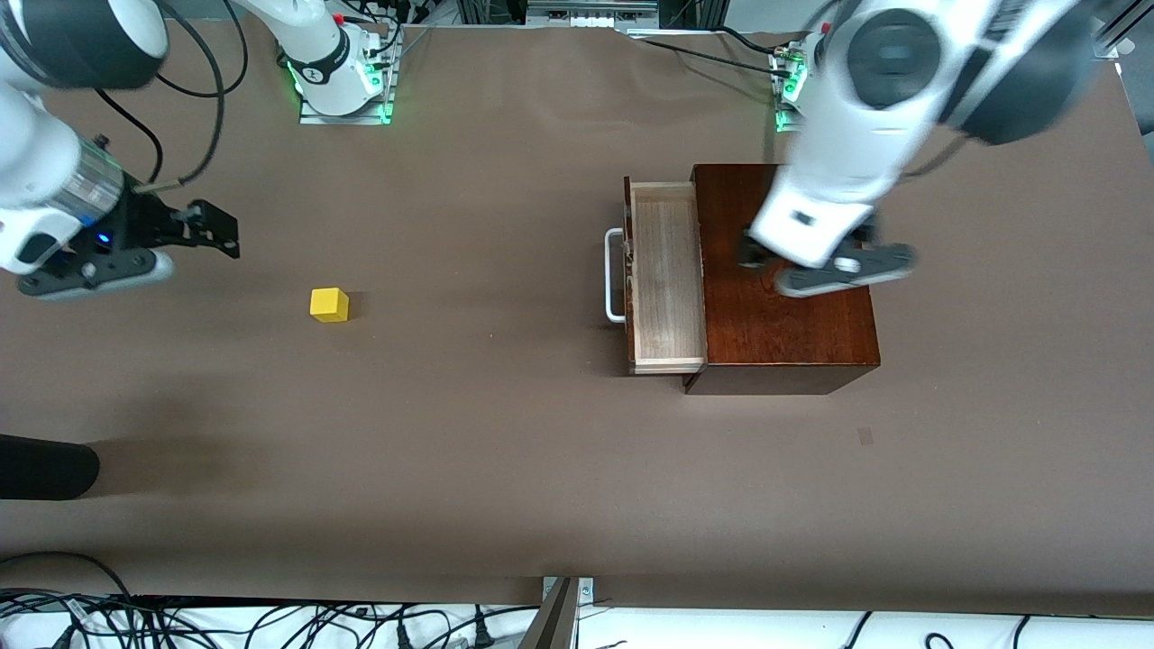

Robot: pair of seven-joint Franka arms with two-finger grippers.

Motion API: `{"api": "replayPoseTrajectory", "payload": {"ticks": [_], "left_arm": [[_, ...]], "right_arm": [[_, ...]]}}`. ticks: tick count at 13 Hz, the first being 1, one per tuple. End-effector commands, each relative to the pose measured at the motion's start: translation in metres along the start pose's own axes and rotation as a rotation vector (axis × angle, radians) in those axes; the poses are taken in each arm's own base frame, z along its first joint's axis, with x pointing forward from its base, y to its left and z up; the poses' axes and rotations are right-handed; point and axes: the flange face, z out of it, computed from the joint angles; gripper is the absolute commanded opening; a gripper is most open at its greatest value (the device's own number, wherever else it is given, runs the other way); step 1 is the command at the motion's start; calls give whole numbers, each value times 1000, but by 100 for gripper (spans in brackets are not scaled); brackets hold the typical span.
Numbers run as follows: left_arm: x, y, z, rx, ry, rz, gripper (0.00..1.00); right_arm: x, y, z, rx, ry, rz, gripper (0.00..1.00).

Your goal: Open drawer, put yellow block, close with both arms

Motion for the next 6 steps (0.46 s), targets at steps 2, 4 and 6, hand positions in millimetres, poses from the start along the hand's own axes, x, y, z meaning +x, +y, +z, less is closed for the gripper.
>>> {"api": "replayPoseTrajectory", "payload": {"ticks": [2, 4, 6], "left_arm": [[24, -79, -30, 4, -35, 125, 100], [26, -102, -36, 10, -29, 135, 100], [34, -147, -29, -8, -46, 280, 100]], "right_arm": [[29, -9, 55, 10, -77, -29, 100], [42, -16, 93, 30, -63, -30, 100], [37, -19, 131, 27, -52, 2, 100]]}}
